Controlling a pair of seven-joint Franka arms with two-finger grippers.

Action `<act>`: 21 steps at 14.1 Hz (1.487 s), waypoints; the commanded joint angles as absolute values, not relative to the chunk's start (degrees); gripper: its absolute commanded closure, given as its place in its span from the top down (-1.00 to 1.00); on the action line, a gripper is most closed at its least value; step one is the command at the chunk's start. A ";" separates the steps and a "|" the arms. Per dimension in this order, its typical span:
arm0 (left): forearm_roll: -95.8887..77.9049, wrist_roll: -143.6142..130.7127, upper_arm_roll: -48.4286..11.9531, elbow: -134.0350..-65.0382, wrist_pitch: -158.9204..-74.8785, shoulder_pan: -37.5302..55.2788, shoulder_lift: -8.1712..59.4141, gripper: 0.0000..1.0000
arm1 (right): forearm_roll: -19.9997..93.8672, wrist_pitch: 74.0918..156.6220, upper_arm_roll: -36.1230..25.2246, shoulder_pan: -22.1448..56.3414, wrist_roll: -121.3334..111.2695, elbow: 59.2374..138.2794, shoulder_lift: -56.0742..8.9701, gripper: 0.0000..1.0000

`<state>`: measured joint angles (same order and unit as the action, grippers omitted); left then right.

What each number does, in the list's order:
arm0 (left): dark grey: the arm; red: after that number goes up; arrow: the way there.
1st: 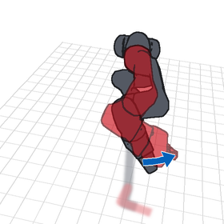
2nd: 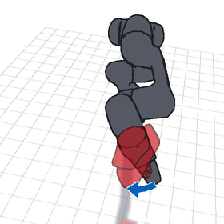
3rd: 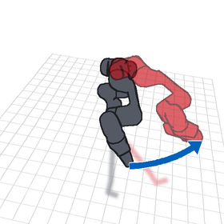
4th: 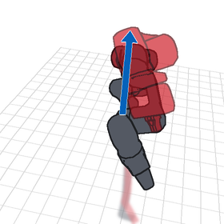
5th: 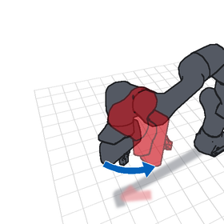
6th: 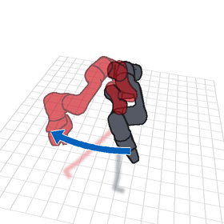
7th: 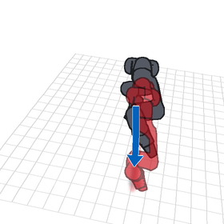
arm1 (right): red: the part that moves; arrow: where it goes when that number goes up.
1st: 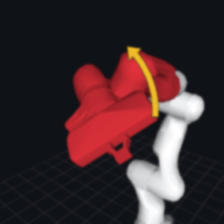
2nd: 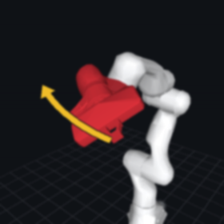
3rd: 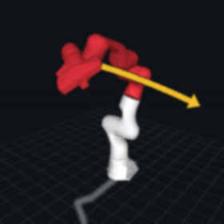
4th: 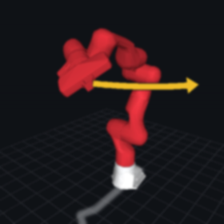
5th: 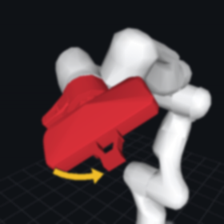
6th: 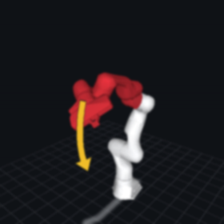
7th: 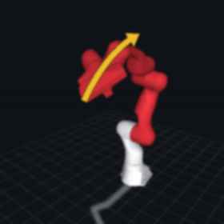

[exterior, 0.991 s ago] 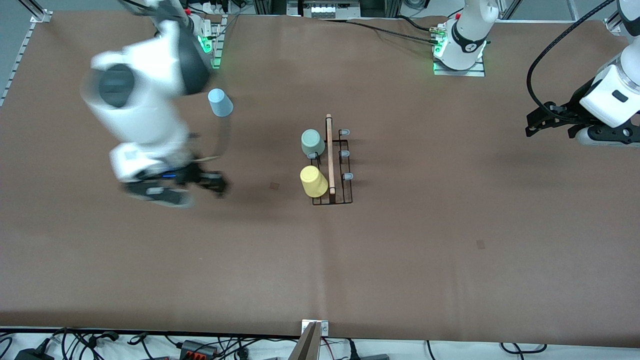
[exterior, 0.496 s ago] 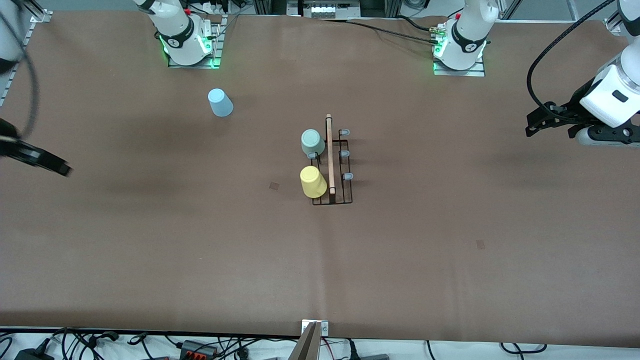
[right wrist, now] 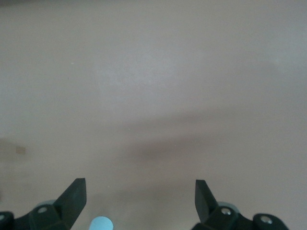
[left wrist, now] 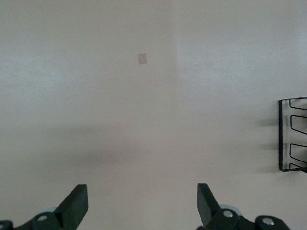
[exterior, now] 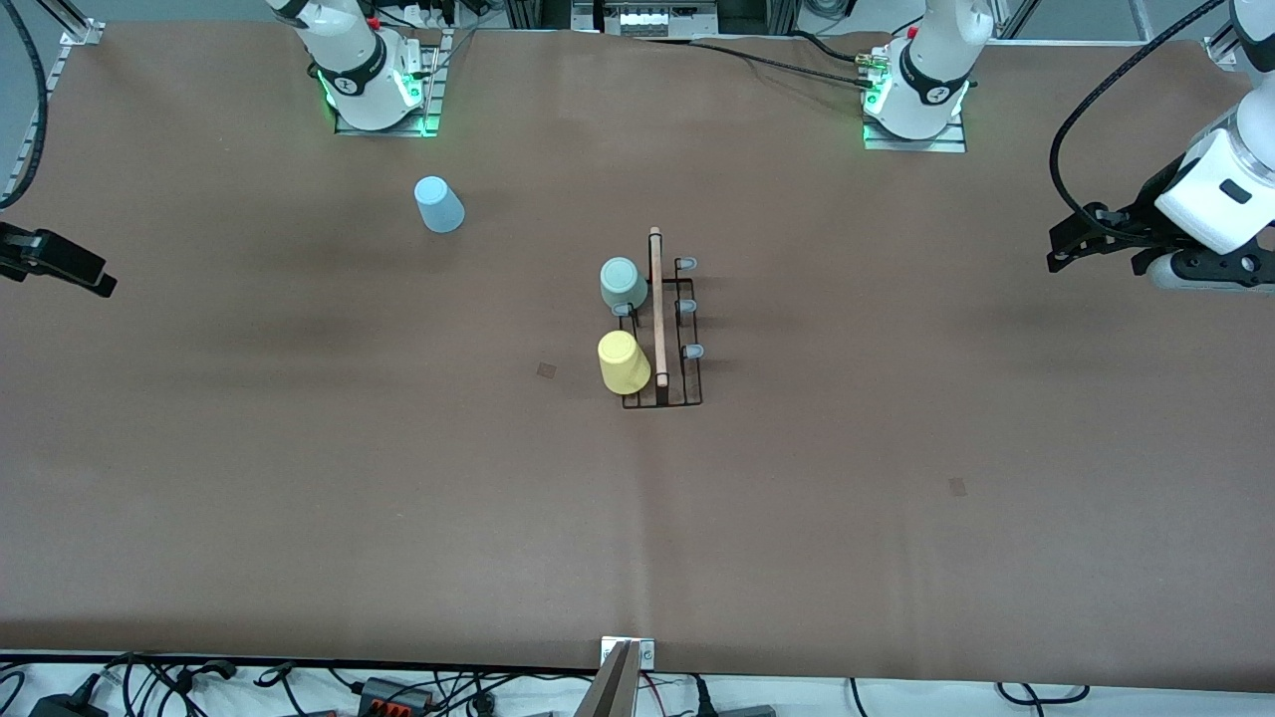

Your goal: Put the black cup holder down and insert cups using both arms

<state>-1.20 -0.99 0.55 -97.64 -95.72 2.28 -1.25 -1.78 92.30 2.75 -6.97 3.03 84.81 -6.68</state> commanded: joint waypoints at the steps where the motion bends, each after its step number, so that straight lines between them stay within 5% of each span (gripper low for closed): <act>1: -0.79 -0.35 0.62 -97.21 -94.92 2.37 -1.67 1.00 | -1.23 92.11 3.34 -6.94 0.79 85.25 -6.15 1.00; 21: -0.79 -0.35 0.62 -97.21 -94.31 2.37 -1.76 1.00 | -1.05 87.80 3.25 -6.59 2.55 85.43 -6.68 1.00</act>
<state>-1.20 -0.99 0.55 -97.63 -95.34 2.28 -1.25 -1.78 88.10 3.16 -6.56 2.07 85.06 -7.14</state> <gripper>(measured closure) 0.000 0.000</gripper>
